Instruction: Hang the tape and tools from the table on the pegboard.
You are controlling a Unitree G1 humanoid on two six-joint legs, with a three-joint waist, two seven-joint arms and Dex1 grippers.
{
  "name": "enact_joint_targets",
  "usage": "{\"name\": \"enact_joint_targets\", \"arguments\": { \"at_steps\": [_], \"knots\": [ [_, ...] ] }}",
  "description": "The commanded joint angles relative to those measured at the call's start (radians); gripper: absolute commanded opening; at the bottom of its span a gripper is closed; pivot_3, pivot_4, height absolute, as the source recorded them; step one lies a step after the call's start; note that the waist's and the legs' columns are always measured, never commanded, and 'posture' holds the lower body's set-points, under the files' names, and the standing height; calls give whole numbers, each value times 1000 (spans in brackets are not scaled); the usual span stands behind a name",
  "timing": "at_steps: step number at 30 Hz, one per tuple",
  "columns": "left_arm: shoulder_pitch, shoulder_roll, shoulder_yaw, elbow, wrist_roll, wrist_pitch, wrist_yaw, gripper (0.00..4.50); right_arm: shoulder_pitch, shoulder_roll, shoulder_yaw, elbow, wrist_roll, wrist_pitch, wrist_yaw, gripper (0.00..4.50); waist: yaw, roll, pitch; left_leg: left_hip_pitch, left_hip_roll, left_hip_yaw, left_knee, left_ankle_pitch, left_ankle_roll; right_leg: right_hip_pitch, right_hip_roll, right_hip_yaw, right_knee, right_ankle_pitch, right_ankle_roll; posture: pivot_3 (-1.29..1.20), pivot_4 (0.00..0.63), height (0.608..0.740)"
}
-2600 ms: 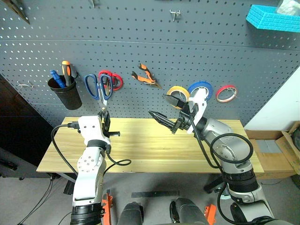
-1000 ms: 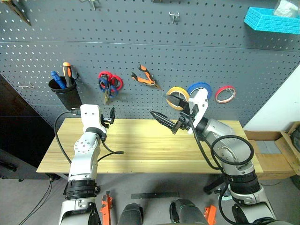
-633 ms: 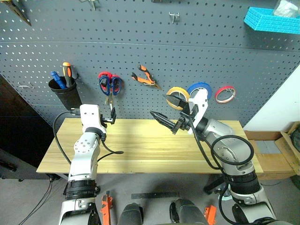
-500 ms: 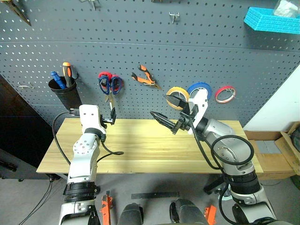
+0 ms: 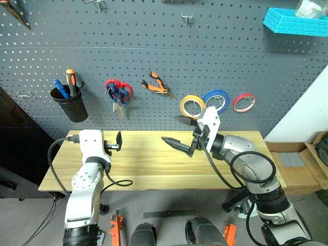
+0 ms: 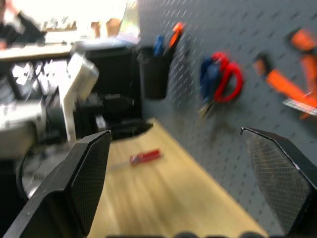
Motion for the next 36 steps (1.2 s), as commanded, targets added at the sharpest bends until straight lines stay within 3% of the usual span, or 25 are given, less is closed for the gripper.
{"name": "enact_joint_targets", "arguments": {
  "at_steps": [1,9,17,26,36],
  "knots": [
    [25,-13,63,-38,-23,30,35,4481,-37,13,56,14,-62,9,-16,4500,2,0,1,0,0,0,0,0,0,0,0,0,0,0,0,29,126,740],
    [-2,87,152,71,-67,84,-29,4481,-97,106,97,29,-79,55,-38,4500,8,2,18,1,1,-2,0,1,2,0,1,-2,0,0,-3,53,190,740],
    [-78,251,173,214,-112,155,-145,4481,-116,147,101,26,-86,106,-69,4500,12,4,102,-2,7,-7,0,1,2,-1,0,-1,-1,-1,-6,60,309,740],
    [-203,356,135,375,-88,135,-215,4481,-88,105,68,-60,-59,203,-94,4500,13,5,176,-24,10,-15,-1,1,1,-22,-2,-6,0,3,-9,35,391,740],
    [-442,481,41,838,-43,-36,-392,4481,-55,72,18,-178,-31,335,-138,4500,5,8,217,-35,11,-17,0,1,1,-31,-2,-8,0,3,-9,-4,421,740]
  ]
}}
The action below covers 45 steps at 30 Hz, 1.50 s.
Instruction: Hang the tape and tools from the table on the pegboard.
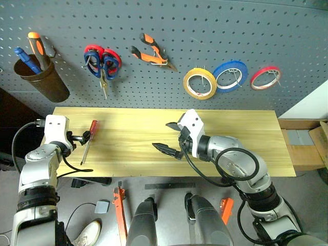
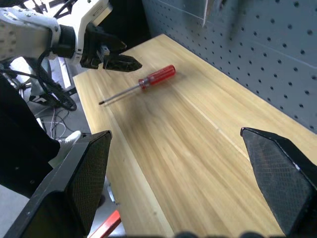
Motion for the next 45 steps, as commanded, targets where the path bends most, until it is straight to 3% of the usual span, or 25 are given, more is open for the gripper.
{"name": "enact_joint_targets", "arguments": {
  "at_steps": [1,11,22,25,32,35,45],
  "knots": [
    [-56,33,-15,115,21,-71,-41,4481,19,-10,-25,-81,29,31,-12,4500,0,-1,8,0,0,0,0,0,0,0,0,0,0,0,0,-5,423,740],
    [-221,58,-52,433,54,-178,-104,4481,45,-41,-65,-149,62,113,-43,4500,-2,-1,33,-5,0,1,1,0,0,-5,0,0,1,-1,2,-23,443,740],
    [-292,90,-75,608,91,-198,-139,4481,44,-73,-87,-164,93,149,-48,4500,-4,-1,51,-6,0,1,1,0,-1,-6,0,0,0,-2,4,-24,460,740],
    [-305,91,-81,623,98,-205,-145,3950,43,-80,-92,-157,94,145,-43,4500,-3,-1,52,-7,0,1,1,0,-1,-7,0,-1,0,-2,4,-28,463,740],
    [-353,68,-104,667,119,-232,-152,1511,43,-86,-101,-159,96,149,-54,4500,-4,-1,56,-8,0,1,1,0,-1,-8,0,0,0,-2,4,-48,469,740],
    [-387,60,-116,687,132,-243,-143,748,49,-91,-104,-166,97,152,-56,4500,-4,-1,59,-8,0,3,1,0,-1,-8,0,-1,0,-2,4,-50,470,740],
    [-411,62,-130,701,143,-256,-135,731,37,-85,-104,-137,89,126,-64,4500,-6,-2,60,-13,1,6,1,1,-5,-16,0,0,2,0,0,-49,452,740]
  ]
}}
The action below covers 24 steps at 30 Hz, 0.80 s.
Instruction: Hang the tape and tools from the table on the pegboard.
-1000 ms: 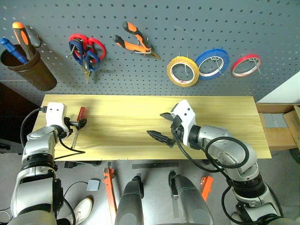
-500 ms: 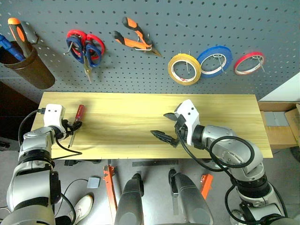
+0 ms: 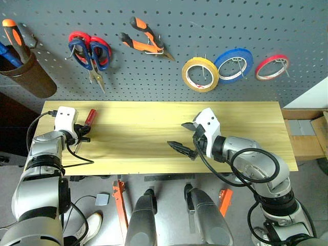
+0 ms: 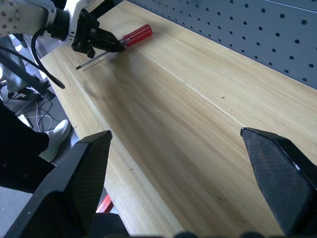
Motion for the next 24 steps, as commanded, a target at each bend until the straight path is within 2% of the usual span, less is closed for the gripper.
{"name": "enact_joint_targets", "arguments": {
  "at_steps": [1,4,6,11,14,16,20,24],
  "knots": [
    [12,15,8,-22,-3,0,5,731,-5,7,-14,-22,16,-28,3,4500,1,0,0,-2,0,0,0,0,0,-2,0,0,1,0,0,-49,450,740],
    [91,-15,28,-146,-46,58,-12,731,-5,-5,-20,-23,24,-43,22,4500,1,0,0,-4,-1,2,2,1,-1,-7,0,2,7,-1,1,-46,432,740],
    [214,-49,52,-362,-95,152,2,731,2,-14,-36,-36,45,-45,45,4500,-2,0,0,-4,-1,3,1,1,-2,-8,-1,3,8,-1,1,-43,424,740],
    [584,-210,140,-1075,-220,438,152,731,19,-31,-84,-44,110,-62,96,4500,1,-1,-2,-3,-1,3,1,3,-6,-8,-4,6,10,0,1,-27,381,740],
    [701,-273,147,-1312,-237,524,220,731,26,-36,-101,-40,134,-76,114,4500,3,-3,-3,-3,-2,0,1,5,-11,-7,-5,4,12,0,1,-22,366,740],
    [778,-341,147,-1469,-252,573,284,731,30,-34,-108,-26,149,-96,130,4500,4,-4,-7,-4,-2,-4,1,5,-11,-7,-4,2,12,0,2,-4,322,740],
    [891,-413,112,-1716,-179,573,407,731,50,-37,-191,-46,283,-77,188,4500,5,-11,-22,-4,-3,-6,1,7,-12,-6,-3,1,13,-1,6,7,265,740],
    [926,-421,58,-1892,-59,535,508,731,46,-39,-238,-38,367,-76,198,4500,6,-14,-59,-4,-3,-6,1,9,-13,-6,-2,-1,12,0,5,26,229,740]
  ]
}}
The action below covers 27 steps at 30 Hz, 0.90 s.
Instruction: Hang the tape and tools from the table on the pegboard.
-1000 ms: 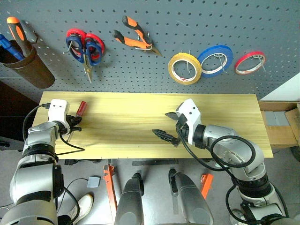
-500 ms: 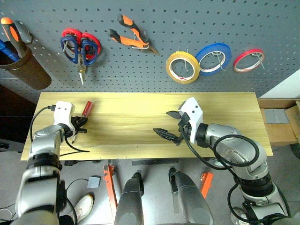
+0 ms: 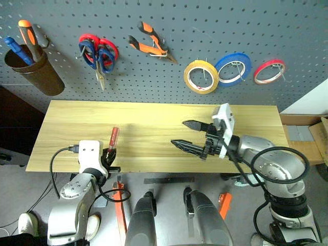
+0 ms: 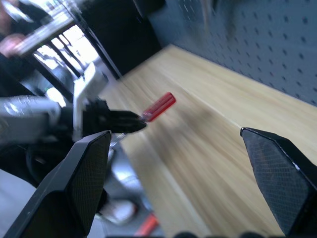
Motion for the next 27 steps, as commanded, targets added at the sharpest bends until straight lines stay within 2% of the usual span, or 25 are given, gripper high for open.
{"name": "enact_joint_targets", "arguments": {
  "at_steps": [1,5,9,14,17,20,23,27],
  "knots": [
    [22,10,-26,-172,111,-51,84,731,-9,14,-42,-29,84,-11,5,4500,0,0,-19,0,0,1,0,0,0,0,1,0,0,0,0,41,211,740],
    [65,11,-33,-317,291,-52,206,731,-34,87,-59,-14,127,-37,-53,4500,-6,-3,-62,1,0,4,0,0,0,0,3,1,0,0,-1,75,176,740],
    [73,-17,-48,-362,381,-74,262,731,-57,158,-42,9,132,-66,-97,4500,2,-2,-96,2,2,4,0,1,0,1,5,1,0,1,-2,107,140,740],
    [-63,2,11,-339,435,-112,284,731,-97,233,-10,59,105,-127,-128,4500,22,-7,-134,5,-2,4,0,4,1,6,6,-2,-1,4,-6,132,104,740],
    [-245,94,117,-193,411,-160,270,731,-135,276,15,116,63,-197,-133,4500,29,-7,-151,21,-1,3,0,4,1,23,7,-3,-2,4,-6,142,84,740],
    [-450,190,194,67,316,-275,220,731,-192,329,34,193,1,-292,-145,4500,36,-7,-163,30,0,2,-1,6,3,32,12,-10,-4,6,-10,145,71,740],
    [-587,250,212,281,252,-388,168,731,-238,367,46,261,-64,-383,-159,4500,39,-5,-177,34,5,2,-3,6,4,39,12,-17,-13,10,-14,147,68,740],
    [-754,310,207,564,201,-530,124,731,-282,405,62,331,-132,-471,-176,4500,52,-6,-185,33,6,3,-4,6,4,39,12,-18,-16,11,-13,132,61,740]
  ]
}}
